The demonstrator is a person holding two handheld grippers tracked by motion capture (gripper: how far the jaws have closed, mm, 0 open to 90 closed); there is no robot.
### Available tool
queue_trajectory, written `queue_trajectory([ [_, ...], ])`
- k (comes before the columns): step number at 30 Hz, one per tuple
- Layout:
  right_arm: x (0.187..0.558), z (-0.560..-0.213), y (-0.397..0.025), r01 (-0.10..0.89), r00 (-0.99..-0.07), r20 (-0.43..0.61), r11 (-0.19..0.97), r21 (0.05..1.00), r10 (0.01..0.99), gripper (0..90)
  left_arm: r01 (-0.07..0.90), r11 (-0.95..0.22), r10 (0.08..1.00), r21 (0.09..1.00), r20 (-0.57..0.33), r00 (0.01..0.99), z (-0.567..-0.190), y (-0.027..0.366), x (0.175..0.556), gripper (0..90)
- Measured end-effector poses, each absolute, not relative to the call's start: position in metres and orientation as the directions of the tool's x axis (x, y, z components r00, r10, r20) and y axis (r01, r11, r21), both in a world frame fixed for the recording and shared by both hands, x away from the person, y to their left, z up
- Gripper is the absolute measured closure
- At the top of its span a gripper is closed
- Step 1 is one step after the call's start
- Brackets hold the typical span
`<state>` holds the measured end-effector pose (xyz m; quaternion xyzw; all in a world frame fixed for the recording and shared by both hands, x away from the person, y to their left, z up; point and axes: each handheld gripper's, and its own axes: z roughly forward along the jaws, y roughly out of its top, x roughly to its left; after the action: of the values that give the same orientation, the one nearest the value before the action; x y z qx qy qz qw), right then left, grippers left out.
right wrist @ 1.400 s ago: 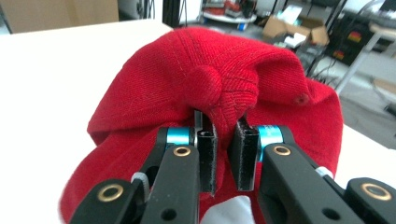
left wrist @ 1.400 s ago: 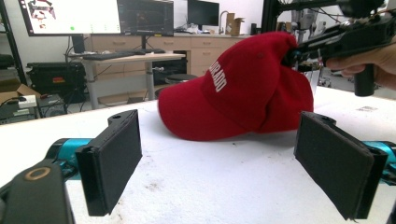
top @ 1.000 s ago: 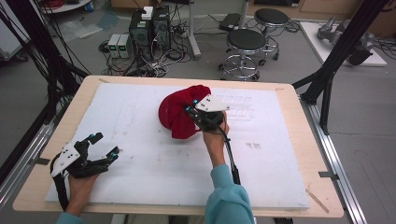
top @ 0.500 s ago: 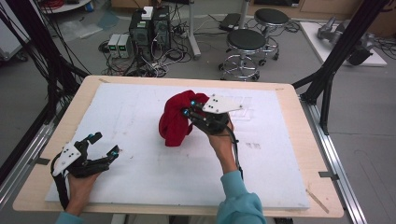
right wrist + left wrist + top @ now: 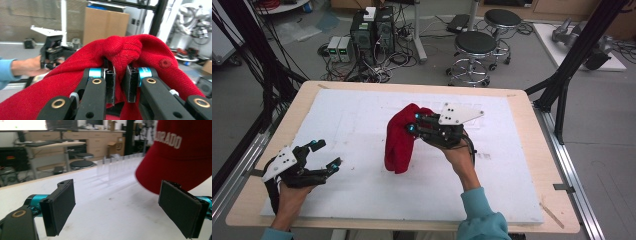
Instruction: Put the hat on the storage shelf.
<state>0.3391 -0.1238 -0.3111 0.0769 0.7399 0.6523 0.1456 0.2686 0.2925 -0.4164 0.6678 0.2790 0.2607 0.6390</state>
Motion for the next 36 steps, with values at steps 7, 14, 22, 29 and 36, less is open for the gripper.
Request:
queue_trajectory([
  [7, 0.334, -0.304, -0.117, -0.087, -0.962, -0.133, 0.196, 0.977, 0.236, 82.2, 0.067, -0.037, 0.627, 0.997, -0.029, 0.778, -0.390, 0.288, 0.270, 12.7],
  [14, 0.328, -0.303, -0.108, -0.107, -0.974, -0.149, 0.236, 0.966, 0.169, 82.2, 0.110, -0.091, 0.503, 0.990, -0.050, 0.863, -0.365, 0.278, 0.273, 12.8],
  [22, 0.323, -0.303, -0.099, -0.108, -0.980, -0.145, 0.250, 0.962, 0.133, 82.2, 0.110, -0.125, 0.421, 0.986, -0.048, 0.906, -0.346, 0.256, 0.281, 12.8],
  [29, 0.323, -0.303, -0.100, -0.095, -0.983, -0.129, 0.243, 0.965, 0.128, 82.2, 0.107, -0.134, 0.334, 0.985, -0.057, 0.941, -0.335, 0.226, 0.297, 12.8],
  [36, 0.323, -0.303, -0.102, -0.097, -0.986, -0.127, 0.247, 0.964, 0.110, 82.2, 0.126, -0.114, 0.263, 0.985, -0.092, 0.960, -0.336, 0.203, 0.310, 9.8],
])
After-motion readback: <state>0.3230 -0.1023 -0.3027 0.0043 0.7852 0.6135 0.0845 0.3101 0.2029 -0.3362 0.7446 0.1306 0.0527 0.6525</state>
